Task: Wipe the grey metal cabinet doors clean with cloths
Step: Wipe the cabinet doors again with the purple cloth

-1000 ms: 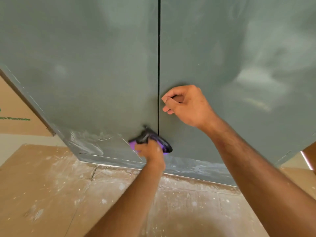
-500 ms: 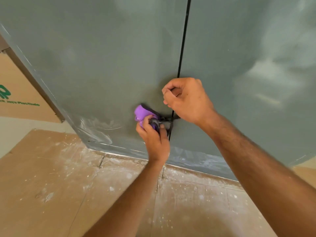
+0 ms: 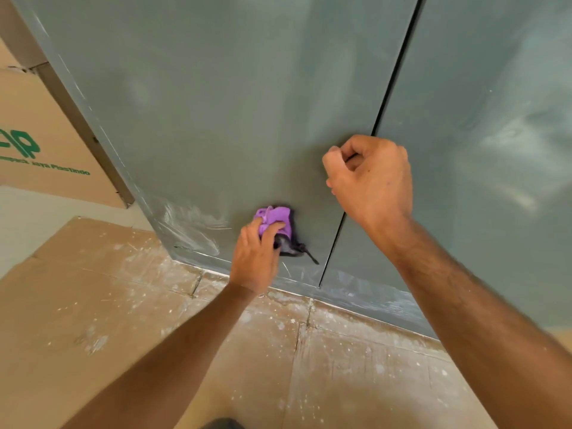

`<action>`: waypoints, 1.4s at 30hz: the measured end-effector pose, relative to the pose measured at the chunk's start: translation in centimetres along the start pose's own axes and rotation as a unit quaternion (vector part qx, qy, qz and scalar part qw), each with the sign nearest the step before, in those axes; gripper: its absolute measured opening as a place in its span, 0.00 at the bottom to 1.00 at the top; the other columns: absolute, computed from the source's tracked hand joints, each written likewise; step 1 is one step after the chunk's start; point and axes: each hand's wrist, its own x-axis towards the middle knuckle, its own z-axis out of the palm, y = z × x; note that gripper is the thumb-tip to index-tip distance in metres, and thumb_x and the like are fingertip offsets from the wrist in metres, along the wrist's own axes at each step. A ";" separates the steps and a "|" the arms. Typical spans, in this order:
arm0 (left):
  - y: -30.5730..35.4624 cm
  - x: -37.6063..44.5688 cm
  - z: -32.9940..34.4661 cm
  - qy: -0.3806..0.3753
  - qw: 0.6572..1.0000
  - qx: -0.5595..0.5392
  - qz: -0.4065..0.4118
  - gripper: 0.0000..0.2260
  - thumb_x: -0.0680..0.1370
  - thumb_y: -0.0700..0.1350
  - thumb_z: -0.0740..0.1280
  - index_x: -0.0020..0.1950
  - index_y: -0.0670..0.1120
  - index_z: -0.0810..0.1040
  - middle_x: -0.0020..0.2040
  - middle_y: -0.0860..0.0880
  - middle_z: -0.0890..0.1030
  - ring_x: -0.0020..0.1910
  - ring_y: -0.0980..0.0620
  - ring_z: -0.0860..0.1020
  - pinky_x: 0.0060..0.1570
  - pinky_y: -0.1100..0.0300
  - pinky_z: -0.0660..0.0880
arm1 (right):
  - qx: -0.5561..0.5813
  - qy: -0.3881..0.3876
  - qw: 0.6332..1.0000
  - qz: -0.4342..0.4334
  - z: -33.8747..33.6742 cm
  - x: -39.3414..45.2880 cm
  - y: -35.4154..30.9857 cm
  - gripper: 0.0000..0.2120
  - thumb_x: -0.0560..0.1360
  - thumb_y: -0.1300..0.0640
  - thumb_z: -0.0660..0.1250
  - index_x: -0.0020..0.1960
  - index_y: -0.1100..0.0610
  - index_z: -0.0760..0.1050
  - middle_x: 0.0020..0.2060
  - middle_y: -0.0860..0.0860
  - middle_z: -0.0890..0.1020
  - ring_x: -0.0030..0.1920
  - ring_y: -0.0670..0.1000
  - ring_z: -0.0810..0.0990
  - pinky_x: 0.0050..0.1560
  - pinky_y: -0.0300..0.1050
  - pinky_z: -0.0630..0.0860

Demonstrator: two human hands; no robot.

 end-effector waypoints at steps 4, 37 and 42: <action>-4.2 1.5 -3.0 0.102 0.971 -0.099 -0.190 0.23 0.75 0.32 0.66 0.69 0.40 0.69 0.64 0.34 0.68 0.56 0.34 0.74 0.62 0.40 0.76 | 0.014 0.004 1.000 0.001 0.2 0.1 0.1 0.15 0.71 0.46 0.62 0.33 0.55 0.76 0.27 0.50 0.83 0.32 0.54 0.84 0.39 0.51 0.82; -15.0 3.5 -6.9 0.155 0.858 -0.253 -0.419 0.23 0.77 0.31 0.65 0.71 0.34 0.65 0.68 0.31 0.67 0.65 0.31 0.71 0.65 0.46 0.72 | 0.022 -0.014 0.999 -0.039 5.0 -1.8 1.2 0.16 0.75 0.46 0.64 0.35 0.55 0.75 0.25 0.46 0.80 0.29 0.53 0.78 0.37 0.51 0.79; -13.9 6.3 -7.4 0.195 0.919 -0.106 -0.326 0.31 0.79 0.32 0.59 0.81 0.41 0.56 0.79 0.43 0.58 0.76 0.42 0.63 0.75 0.56 0.64 | 0.020 -0.031 0.999 -0.023 6.7 -2.9 1.8 0.16 0.76 0.47 0.65 0.35 0.55 0.74 0.23 0.44 0.76 0.28 0.53 0.76 0.35 0.50 0.78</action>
